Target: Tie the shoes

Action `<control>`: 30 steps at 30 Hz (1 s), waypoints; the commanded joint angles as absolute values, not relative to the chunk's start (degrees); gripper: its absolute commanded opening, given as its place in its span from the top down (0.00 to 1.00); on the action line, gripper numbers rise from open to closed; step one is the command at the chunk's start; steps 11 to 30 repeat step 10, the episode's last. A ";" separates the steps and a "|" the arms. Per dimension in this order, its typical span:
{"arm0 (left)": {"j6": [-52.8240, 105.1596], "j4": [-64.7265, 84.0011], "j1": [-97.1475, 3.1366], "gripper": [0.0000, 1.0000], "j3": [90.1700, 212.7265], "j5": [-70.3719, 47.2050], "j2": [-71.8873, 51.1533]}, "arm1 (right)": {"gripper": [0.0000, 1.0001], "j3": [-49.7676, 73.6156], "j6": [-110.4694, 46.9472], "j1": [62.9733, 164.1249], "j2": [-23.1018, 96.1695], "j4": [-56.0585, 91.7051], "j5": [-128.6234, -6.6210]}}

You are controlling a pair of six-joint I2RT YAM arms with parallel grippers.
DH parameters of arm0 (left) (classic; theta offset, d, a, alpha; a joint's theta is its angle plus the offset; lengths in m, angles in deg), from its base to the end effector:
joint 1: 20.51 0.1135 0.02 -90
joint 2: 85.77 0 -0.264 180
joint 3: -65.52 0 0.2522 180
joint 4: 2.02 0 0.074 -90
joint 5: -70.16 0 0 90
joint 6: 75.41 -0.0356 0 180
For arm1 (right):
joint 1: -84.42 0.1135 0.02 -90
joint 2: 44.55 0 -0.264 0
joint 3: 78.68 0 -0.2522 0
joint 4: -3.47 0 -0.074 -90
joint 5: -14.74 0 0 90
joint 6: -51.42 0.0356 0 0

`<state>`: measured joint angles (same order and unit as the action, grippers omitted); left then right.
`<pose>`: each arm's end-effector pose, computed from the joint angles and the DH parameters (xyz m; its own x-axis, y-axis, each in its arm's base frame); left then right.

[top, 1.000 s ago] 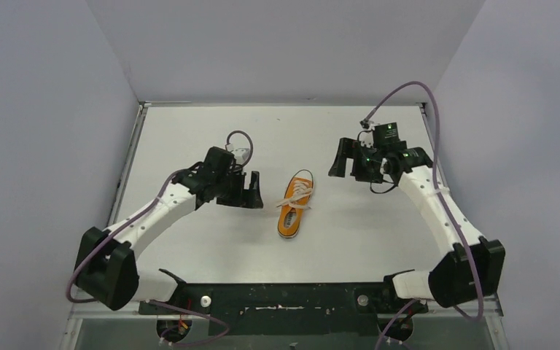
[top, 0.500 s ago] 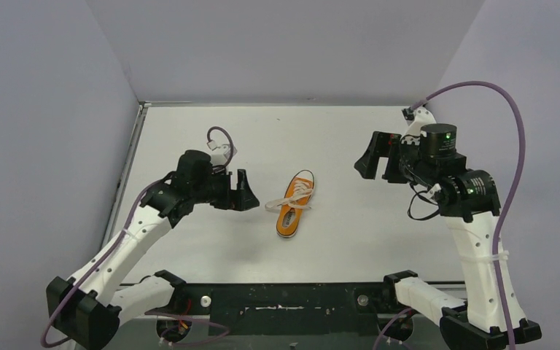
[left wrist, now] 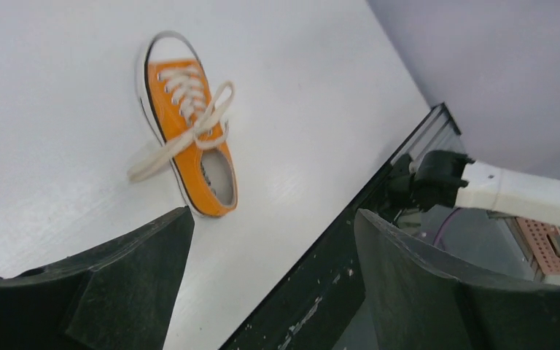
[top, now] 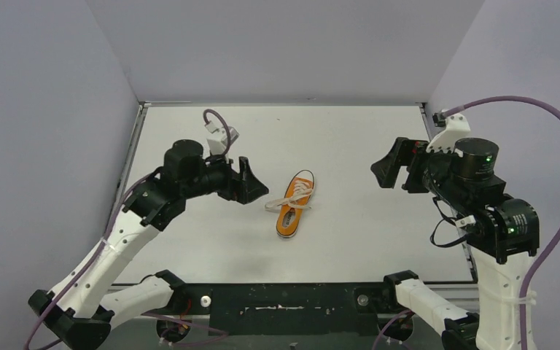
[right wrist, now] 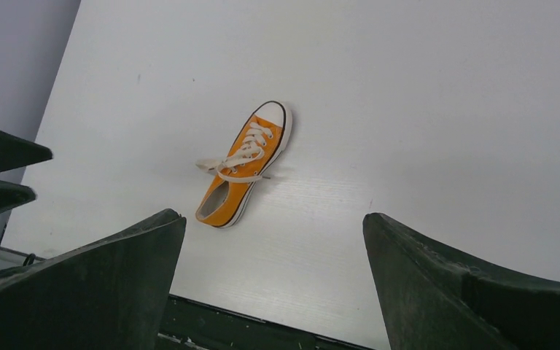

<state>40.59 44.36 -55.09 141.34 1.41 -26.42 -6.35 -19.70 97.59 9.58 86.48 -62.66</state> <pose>0.1740 -0.1356 0.3587 -0.7143 -0.0039 -0.6999 0.5279 0.6535 -0.5424 0.1052 0.0326 0.4768 -0.5850 0.1874 -0.7890 -0.2304 0.8945 0.3833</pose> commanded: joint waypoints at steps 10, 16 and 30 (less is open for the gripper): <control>32.60 53.25 -55.27 0.15 165.30 -12.25 -39.10 | 0.00 -12.92 -17.29 97.40 4.11 82.51 -76.99; 32.60 53.25 -55.27 0.15 165.30 -12.25 -39.10 | 0.00 -12.92 -17.29 97.40 4.11 82.51 -76.99; 32.60 53.25 -55.27 0.15 165.30 -12.25 -39.10 | 0.00 -12.92 -17.29 97.40 4.11 82.51 -76.99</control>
